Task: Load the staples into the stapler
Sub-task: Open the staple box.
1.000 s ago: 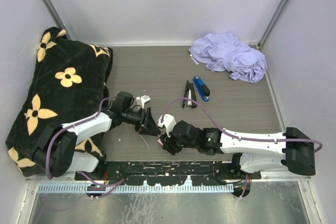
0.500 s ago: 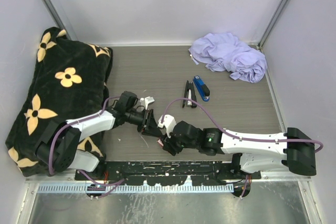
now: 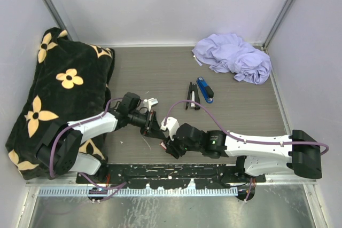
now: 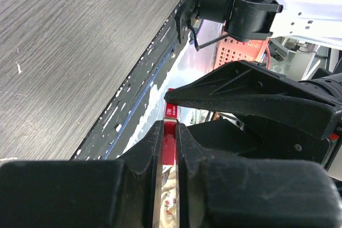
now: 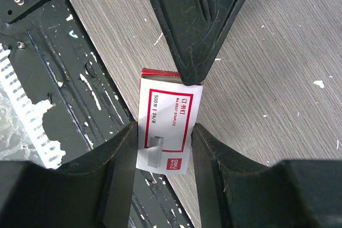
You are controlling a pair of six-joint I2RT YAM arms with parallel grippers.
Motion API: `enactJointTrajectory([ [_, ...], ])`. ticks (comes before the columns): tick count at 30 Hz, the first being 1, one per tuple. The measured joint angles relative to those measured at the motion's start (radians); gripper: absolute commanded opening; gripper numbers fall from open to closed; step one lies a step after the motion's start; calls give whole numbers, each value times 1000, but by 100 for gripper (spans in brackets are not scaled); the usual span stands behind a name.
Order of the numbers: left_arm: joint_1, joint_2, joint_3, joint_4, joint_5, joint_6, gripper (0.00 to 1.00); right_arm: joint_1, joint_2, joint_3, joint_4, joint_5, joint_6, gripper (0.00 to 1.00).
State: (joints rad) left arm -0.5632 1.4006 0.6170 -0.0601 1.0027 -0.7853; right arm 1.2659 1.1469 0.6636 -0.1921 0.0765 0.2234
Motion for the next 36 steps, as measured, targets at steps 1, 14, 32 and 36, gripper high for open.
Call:
enactJointTrajectory([
  [1, 0, 0, 0, -1, 0, 1, 9, 0, 0, 0, 0, 0, 0, 44],
  [14, -4, 0, 38, -69, -6, 47, 6, 0, 1, 0, 2, -15, 8, 45],
  [32, 11, -6, 55, -137, -11, 87, 3, 0, -2, -12, 26, -34, 30, 45],
  [36, 21, -6, 73, -180, -4, 114, 3, -1, -2, -12, 35, -40, 30, 45],
])
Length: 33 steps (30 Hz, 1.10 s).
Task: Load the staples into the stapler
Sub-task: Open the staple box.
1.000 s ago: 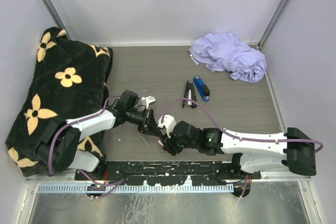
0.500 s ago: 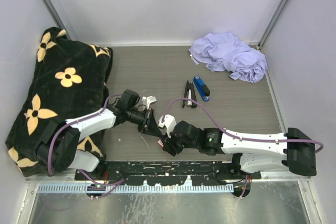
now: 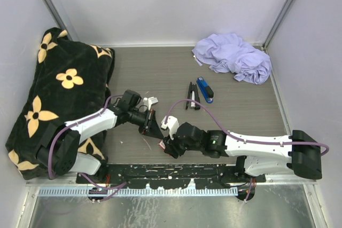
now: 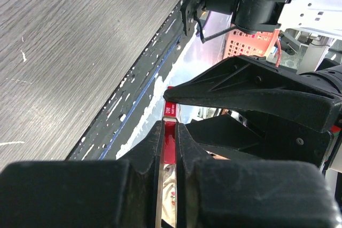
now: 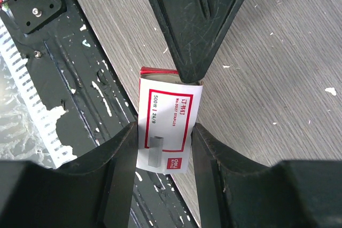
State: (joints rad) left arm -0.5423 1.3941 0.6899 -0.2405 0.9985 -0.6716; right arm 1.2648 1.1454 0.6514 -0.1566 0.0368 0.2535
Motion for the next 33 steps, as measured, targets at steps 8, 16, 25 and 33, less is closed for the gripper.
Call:
enactJointTrajectory([
  [8, 21, -1, 17, -66, 4, 42, 3, -6, 13, 0, 18, -19, 0, 45],
  [16, 34, -2, 26, -98, 11, 69, 3, -6, 14, 0, 23, -26, 0, 45],
  [25, 43, -2, 26, -110, 19, 84, 2, -6, 14, 0, 28, -31, 0, 45],
  [33, 45, -5, 26, -113, 16, 88, 22, -6, 24, 0, 34, -30, -1, 45],
])
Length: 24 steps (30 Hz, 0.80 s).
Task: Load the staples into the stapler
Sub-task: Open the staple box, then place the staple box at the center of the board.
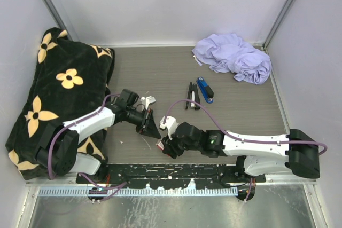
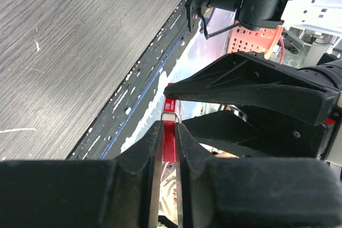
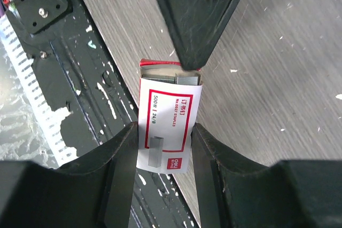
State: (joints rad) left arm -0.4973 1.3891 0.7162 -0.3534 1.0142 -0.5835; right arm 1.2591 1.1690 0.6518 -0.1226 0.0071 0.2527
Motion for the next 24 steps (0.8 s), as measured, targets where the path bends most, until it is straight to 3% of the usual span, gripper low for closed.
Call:
enactJointTrajectory([
  [6, 14, -37, 0, 8, -27, 0, 63, 2, 46, 3, -59, 0, 1, 46],
  [7, 15, -46, 0, 8, -36, 1, 66, 2, 56, 3, -66, 3, 1, 46],
  [20, 13, -185, -119, -5, -396, -56, 65, 2, 204, 9, -53, 65, -52, 48],
  [24, 13, -228, -153, -14, -467, -82, 68, 2, 248, 13, -30, 69, -84, 53],
])
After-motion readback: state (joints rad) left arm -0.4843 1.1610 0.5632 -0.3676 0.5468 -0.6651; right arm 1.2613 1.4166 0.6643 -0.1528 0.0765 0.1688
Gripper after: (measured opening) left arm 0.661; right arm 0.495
